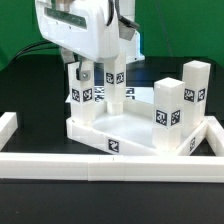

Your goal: Assemble desk

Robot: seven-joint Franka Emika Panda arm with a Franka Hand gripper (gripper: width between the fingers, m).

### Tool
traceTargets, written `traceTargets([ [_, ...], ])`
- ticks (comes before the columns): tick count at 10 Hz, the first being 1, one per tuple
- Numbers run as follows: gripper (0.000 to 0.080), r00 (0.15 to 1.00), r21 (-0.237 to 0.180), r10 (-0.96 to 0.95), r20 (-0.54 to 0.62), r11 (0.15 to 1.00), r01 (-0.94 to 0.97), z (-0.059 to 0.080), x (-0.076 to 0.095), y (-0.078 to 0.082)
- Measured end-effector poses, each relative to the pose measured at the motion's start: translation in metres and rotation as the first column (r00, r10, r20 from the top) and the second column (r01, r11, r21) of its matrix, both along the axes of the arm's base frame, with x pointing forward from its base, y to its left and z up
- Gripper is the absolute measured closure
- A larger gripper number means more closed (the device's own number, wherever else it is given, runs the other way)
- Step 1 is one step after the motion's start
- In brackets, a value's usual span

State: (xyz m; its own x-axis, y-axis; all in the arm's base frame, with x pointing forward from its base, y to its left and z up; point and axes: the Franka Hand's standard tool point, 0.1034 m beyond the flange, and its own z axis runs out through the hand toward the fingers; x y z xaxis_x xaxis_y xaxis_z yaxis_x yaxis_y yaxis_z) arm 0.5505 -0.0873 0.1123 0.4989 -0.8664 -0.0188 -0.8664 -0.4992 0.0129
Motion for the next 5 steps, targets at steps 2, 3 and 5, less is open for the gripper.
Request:
traceTargets([
  [2, 0.0276, 1.0, -0.001, 0.011, 0.0, 1.0, -0.011, -0.001, 0.0, 0.0],
  [3, 0.0276, 1.0, 0.003, 0.012, 0.0, 1.0, -0.012, 0.002, 0.001, 0.001],
  [5, 0.0174, 1.0, 0.033, 0.008, -0.003, 0.999, -0.008, 0.019, 0.001, 0.003],
])
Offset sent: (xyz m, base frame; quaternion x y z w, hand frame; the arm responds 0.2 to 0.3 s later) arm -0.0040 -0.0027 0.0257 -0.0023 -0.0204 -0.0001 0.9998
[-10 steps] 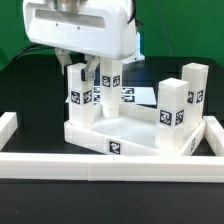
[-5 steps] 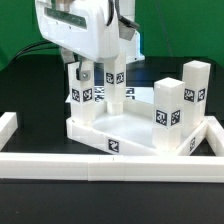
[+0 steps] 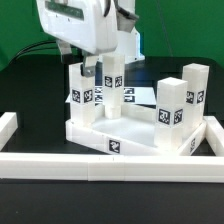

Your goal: Assemble desk

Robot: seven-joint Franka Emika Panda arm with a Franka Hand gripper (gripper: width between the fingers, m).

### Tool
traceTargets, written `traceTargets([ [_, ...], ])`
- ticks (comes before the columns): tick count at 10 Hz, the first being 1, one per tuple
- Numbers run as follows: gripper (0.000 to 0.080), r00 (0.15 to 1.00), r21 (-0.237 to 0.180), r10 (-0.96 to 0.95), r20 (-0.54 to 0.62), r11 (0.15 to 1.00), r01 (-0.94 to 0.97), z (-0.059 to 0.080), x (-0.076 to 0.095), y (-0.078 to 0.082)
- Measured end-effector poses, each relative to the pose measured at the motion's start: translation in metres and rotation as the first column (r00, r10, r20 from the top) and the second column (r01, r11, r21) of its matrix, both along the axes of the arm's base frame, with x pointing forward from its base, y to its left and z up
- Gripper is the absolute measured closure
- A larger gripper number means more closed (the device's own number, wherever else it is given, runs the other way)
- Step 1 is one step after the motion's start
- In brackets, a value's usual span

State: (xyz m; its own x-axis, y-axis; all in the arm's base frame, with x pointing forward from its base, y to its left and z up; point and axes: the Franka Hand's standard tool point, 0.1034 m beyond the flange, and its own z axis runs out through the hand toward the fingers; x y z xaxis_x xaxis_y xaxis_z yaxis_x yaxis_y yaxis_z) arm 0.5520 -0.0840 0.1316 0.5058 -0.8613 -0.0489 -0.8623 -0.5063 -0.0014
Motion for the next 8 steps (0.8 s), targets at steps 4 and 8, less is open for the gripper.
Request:
traceTargets([
  [4, 0.0151, 1.0, 0.026, 0.004, -0.007, 1.0, -0.004, 0.0172, 0.0039, 0.0059],
  [8, 0.0151, 1.0, 0.025, 0.004, -0.008, 1.0, -0.004, 0.0164, 0.0036, 0.0059],
])
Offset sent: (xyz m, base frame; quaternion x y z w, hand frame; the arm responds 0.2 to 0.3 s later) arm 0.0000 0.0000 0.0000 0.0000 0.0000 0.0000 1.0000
